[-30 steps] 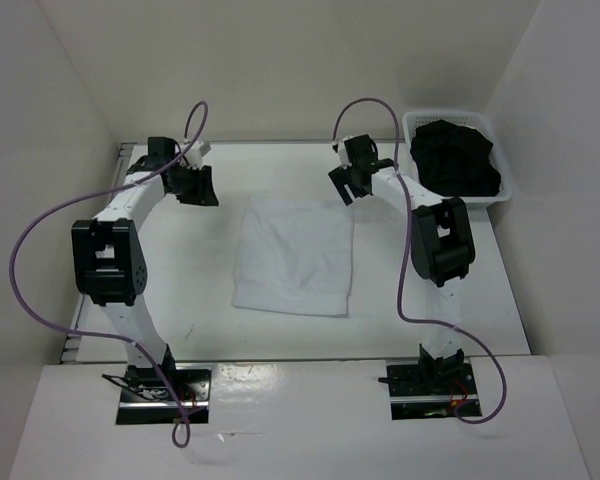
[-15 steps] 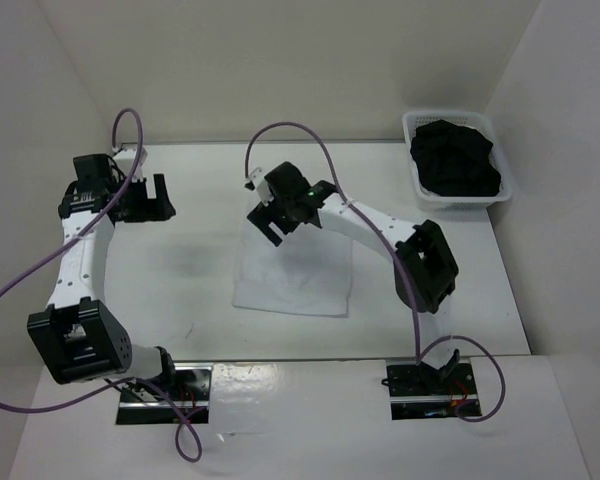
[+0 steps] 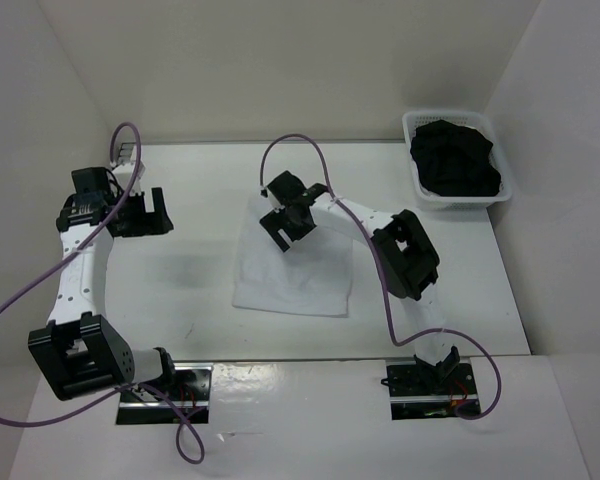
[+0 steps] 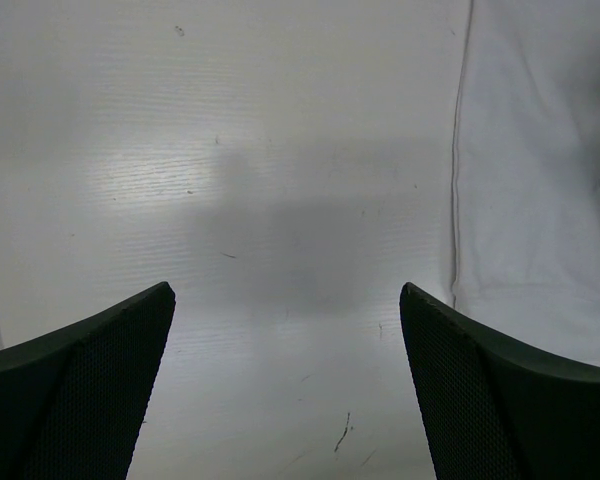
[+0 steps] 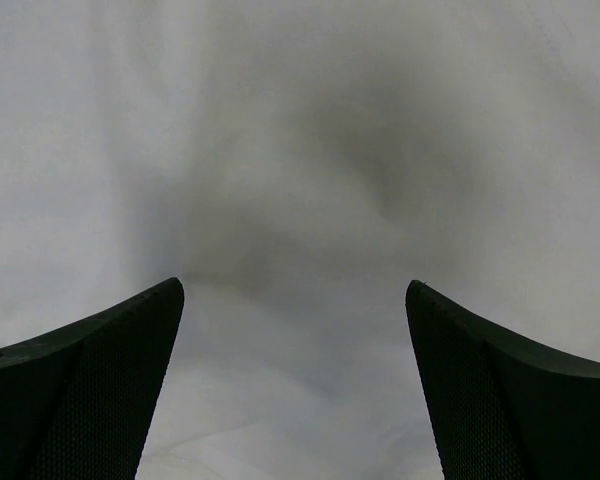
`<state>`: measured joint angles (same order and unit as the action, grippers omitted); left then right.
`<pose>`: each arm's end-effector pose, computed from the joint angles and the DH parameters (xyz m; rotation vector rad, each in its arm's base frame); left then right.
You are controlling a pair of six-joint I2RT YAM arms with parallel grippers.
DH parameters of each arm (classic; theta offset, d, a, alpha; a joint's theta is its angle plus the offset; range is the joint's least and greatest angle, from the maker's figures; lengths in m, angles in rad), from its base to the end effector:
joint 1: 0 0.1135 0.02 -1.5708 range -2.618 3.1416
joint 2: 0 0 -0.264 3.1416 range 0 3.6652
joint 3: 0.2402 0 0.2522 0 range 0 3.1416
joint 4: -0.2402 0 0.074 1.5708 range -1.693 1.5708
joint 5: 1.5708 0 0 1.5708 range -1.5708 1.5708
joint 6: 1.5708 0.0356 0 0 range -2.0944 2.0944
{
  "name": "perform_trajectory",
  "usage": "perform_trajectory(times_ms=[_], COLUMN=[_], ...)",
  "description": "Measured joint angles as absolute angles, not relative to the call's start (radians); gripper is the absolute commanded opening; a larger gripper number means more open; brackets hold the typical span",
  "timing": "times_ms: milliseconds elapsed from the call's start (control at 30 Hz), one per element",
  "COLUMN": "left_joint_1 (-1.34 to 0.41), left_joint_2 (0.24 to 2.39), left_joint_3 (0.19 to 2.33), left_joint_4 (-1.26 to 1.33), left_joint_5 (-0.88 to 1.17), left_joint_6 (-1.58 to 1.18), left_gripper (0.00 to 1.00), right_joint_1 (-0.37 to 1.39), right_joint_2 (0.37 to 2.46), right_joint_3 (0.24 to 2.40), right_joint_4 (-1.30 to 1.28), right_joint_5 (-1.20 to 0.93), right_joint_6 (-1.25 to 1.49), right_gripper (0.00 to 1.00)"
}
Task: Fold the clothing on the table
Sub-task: Flatten the skirt out
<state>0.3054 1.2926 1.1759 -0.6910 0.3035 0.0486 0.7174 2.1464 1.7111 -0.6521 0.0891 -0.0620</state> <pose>0.2630 0.0718 0.3204 -0.1569 2.3341 -0.1866 0.3502 0.3013 0.1892 -0.9814 2.4663 0.0986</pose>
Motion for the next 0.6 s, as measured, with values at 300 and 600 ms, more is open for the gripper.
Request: perform_trajectory(times_ms=[300, 600], left_joint_1=[0.305, 0.305], left_joint_2=[1.313, 1.347], left_joint_3=[1.173, 1.173], left_joint_4=[-0.692, -0.697], left_joint_5=[0.308, 0.316], left_joint_6=[0.049, 0.050], left_gripper=[0.99, 0.99], right_joint_1=[0.717, 0.710], right_joint_2=[2.150, 2.150], right_joint_3=[1.706, 1.647], right_joint_4=[-0.665, -0.656], right_joint_5=[0.097, 0.085], right_joint_6=[0.007, 0.093], right_gripper=[0.97, 0.97])
